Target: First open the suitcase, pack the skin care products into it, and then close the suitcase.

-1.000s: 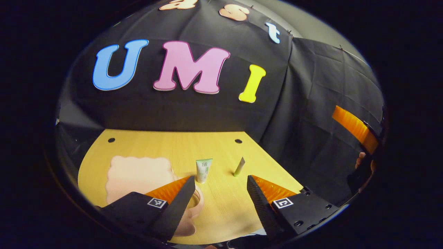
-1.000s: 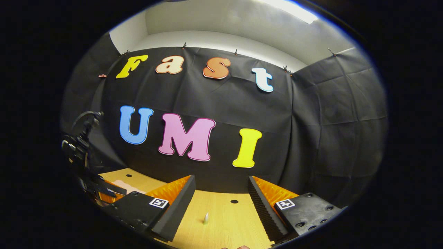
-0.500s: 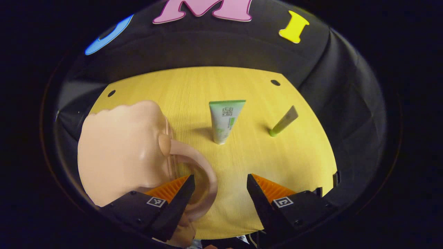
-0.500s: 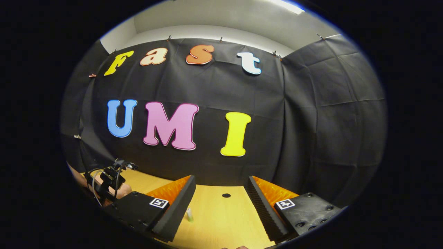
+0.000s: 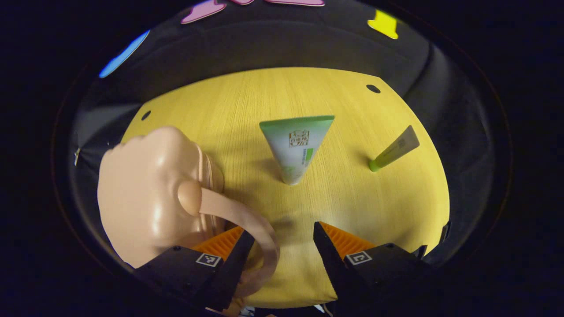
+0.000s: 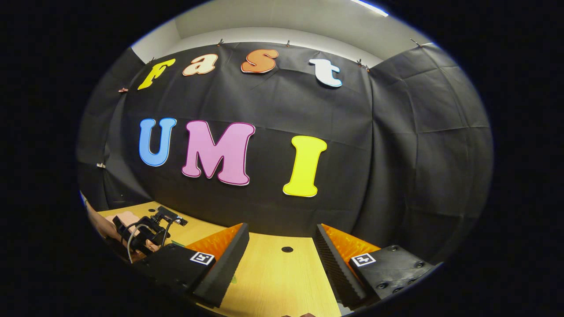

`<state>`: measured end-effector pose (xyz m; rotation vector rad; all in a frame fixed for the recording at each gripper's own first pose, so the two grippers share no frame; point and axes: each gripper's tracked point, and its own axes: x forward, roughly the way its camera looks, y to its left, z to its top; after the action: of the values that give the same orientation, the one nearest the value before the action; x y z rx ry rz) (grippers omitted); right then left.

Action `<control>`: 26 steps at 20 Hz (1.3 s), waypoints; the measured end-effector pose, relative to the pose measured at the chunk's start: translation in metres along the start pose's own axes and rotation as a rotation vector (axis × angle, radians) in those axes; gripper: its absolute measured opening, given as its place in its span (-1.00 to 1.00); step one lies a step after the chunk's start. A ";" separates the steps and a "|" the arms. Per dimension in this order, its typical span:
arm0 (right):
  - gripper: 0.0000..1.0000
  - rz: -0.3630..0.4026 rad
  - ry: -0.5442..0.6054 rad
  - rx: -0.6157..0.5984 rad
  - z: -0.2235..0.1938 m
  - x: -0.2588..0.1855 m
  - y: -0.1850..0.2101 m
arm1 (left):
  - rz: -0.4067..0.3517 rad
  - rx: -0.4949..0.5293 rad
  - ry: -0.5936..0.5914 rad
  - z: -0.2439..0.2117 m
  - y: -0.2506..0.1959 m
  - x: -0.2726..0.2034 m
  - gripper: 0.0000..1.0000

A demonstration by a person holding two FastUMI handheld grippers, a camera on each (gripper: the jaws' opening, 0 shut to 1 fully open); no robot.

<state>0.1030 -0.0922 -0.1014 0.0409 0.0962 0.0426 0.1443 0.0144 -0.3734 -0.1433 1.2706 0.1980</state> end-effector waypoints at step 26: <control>0.92 0.160 -0.088 -0.017 0.058 0.026 0.192 | 0.418 -0.024 -0.355 0.058 0.482 -0.258 -0.78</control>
<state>0.1269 0.0982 -0.0384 0.0334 0.0040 0.2012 0.0162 0.4787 -0.1086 0.1364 0.9319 0.5729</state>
